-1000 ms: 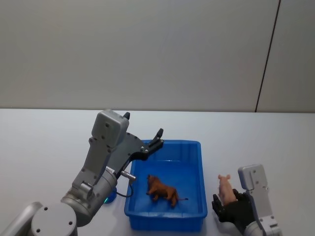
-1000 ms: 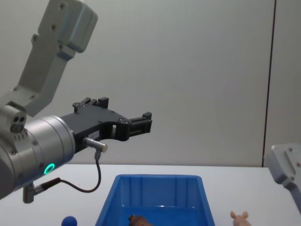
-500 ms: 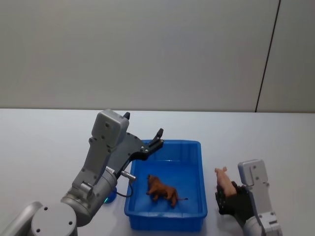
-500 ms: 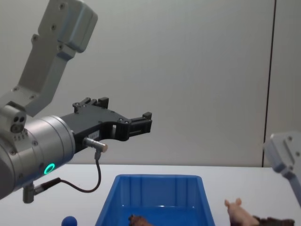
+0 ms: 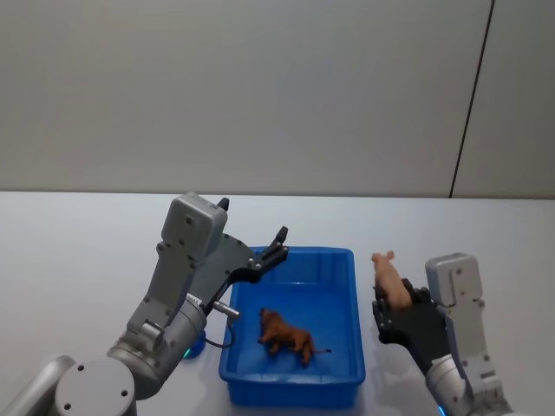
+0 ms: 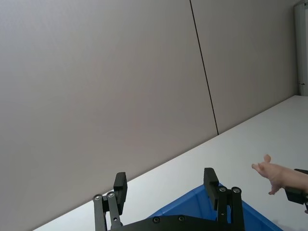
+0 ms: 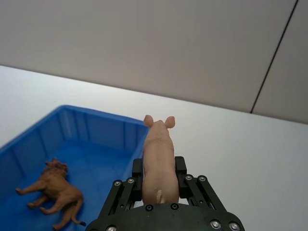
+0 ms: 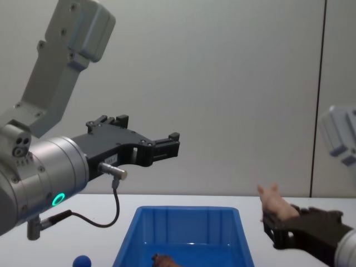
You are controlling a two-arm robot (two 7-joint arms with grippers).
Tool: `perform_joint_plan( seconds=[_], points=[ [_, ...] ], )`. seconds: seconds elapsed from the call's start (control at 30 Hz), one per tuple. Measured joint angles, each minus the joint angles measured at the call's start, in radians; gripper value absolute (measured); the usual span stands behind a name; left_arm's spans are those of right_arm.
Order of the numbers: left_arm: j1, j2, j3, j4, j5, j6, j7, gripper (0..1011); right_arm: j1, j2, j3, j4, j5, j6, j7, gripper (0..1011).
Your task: Pick up the two dolls from the table and place them into the box.
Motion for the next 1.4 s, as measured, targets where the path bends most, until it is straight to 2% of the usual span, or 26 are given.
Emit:
perform_joint_plan(
  seconds=[0.27,0.47,0.5,0.53,0.57,0.67,0.77,1.0,1.1,1.4],
  points=[
    [0.000,0.000,0.000,0.000,0.000,0.000,0.000,1003,0.016,-0.010,-0.006,-0.016,0.005,-0.028,0.077,381],
    [0.000,0.000,0.000,0.000,0.000,0.000,0.000,1003,0.040,-0.026,-0.013,0.008,0.006,-0.029,0.120,383],
    [0.000,0.000,0.000,0.000,0.000,0.000,0.000,1003,0.048,-0.031,-0.015,0.019,0.005,-0.029,0.128,433],
    [0.000,0.000,0.000,0.000,0.000,0.000,0.000,1003,0.051,-0.034,-0.016,0.024,0.005,-0.029,0.133,433],
    [0.000,0.000,0.000,0.000,0.000,0.000,0.000,1003,0.058,-0.038,-0.018,0.036,0.004,-0.029,0.142,496],
    [0.000,0.000,0.000,0.000,0.000,0.000,0.000,1003,0.069,-0.045,-0.020,0.055,0.002,-0.029,0.151,558],
    [0.000,0.000,0.000,0.000,0.000,0.000,0.000,1003,0.083,-0.054,-0.022,0.084,-0.002,-0.029,0.163,705],
    [0.000,0.000,0.000,0.000,0.000,0.000,0.000,1003,0.097,-0.060,-0.020,0.115,-0.003,-0.029,0.171,870],
    [0.000,0.000,0.000,0.000,0.000,0.000,0.000,1003,0.099,-0.059,-0.016,0.122,-0.003,-0.029,0.170,982],
    [0.000,0.000,0.000,0.000,0.000,0.000,0.000,1003,0.080,-0.043,0.000,0.107,0.010,-0.027,0.128,1001]
  ],
)
